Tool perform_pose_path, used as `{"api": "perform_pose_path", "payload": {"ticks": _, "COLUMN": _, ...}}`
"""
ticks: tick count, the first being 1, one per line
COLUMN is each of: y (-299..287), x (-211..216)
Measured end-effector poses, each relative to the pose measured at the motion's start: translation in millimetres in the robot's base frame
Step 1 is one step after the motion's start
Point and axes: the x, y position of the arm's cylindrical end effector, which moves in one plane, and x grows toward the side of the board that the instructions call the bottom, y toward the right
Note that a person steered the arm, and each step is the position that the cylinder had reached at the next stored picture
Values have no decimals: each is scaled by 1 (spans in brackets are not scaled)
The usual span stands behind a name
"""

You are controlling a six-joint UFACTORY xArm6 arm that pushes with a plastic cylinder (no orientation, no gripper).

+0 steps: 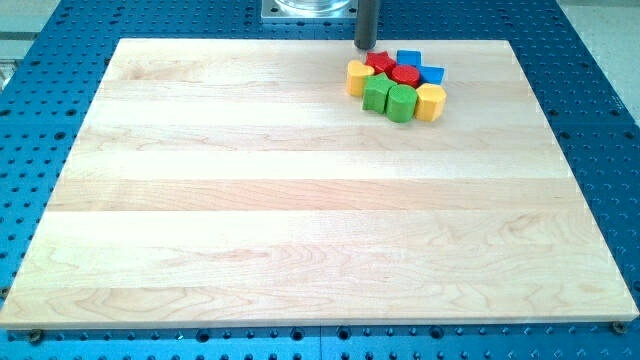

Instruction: Move the heart horizontal to the green star

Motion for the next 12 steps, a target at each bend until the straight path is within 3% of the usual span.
{"api": "perform_pose_path", "payload": {"ticks": 5, "y": -6, "x": 4}}
{"api": "perform_pose_path", "payload": {"ticks": 6, "y": -3, "x": 15}}
{"api": "perform_pose_path", "payload": {"ticks": 7, "y": 16, "x": 63}}
{"api": "perform_pose_path", "payload": {"ticks": 8, "y": 16, "x": 70}}
{"api": "perform_pose_path", "payload": {"ticks": 12, "y": 35, "x": 55}}
